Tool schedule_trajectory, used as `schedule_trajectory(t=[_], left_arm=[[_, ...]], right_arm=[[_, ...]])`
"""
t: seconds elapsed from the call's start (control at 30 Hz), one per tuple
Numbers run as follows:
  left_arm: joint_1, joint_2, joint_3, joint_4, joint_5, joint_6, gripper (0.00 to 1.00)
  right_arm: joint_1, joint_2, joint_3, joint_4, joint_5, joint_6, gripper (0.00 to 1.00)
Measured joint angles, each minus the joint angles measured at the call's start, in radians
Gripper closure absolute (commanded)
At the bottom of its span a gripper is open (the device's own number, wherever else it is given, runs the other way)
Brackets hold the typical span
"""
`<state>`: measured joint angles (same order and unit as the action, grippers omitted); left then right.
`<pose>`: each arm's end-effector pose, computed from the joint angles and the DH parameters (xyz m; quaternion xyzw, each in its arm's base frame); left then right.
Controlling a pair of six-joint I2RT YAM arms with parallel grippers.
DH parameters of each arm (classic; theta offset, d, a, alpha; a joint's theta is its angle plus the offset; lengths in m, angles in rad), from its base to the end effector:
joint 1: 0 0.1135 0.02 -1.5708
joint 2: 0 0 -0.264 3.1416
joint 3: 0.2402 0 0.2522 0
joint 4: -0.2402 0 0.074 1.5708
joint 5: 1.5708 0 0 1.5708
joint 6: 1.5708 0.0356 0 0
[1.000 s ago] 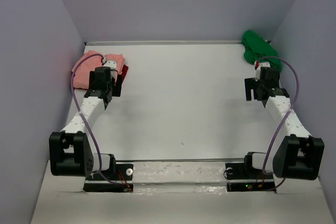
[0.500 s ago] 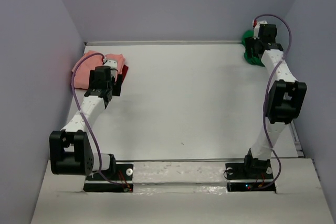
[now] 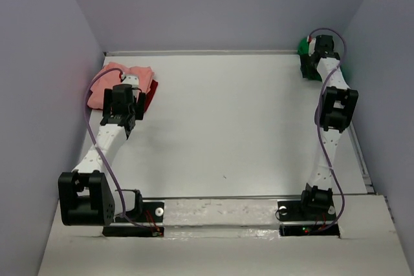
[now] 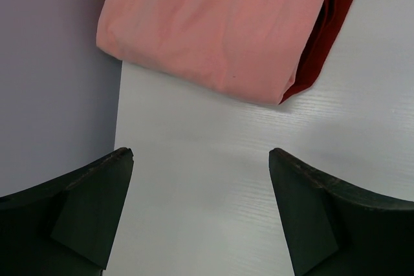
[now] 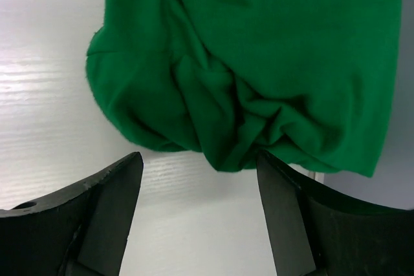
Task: Fold and stack the t-shirts
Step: Grab the tshirt from the pile
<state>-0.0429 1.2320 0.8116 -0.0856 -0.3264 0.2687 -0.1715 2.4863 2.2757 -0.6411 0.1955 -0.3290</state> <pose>0.2748 -0.0004 0.2651 0.0504 0.8526 0.1955 0.4819 0.5439 -0.1012 0.1999 -0.0390 0.9314 -0.1752 0.3166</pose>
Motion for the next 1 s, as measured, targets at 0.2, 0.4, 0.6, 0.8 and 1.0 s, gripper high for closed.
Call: schedule_trajectory(t=[0.2,0.4,0.6,0.8,1.0], left_arm=[[0.006,0.016,0.0,0.003,-0.018,0.0,0.01],[0.006,0.053,0.0,0.002,-0.028,0.0,0.02],[0.006,0.063,0.0,0.003,-0.037,0.0,0.18],[0.006,0.073,0.0,-0.002,-0.031,0.003,0.16],[0.006,0.055,0.0,-0.017,0.01,0.005,0.06]], right_arm=[[-0.006,0.094,0.086,-0.016,-0.002,0.0,0.43],[-0.005,0.156,0.178,-0.015,0.003,-0.01,0.63],[-0.004,0.188,0.211,0.005,0.029,-0.021,1.0],[-0.004,0.082,0.035,0.04,-0.011,-0.034,1.0],[0.01,-0.227,-0.285,-0.134,-0.198,-0.08,1.0]])
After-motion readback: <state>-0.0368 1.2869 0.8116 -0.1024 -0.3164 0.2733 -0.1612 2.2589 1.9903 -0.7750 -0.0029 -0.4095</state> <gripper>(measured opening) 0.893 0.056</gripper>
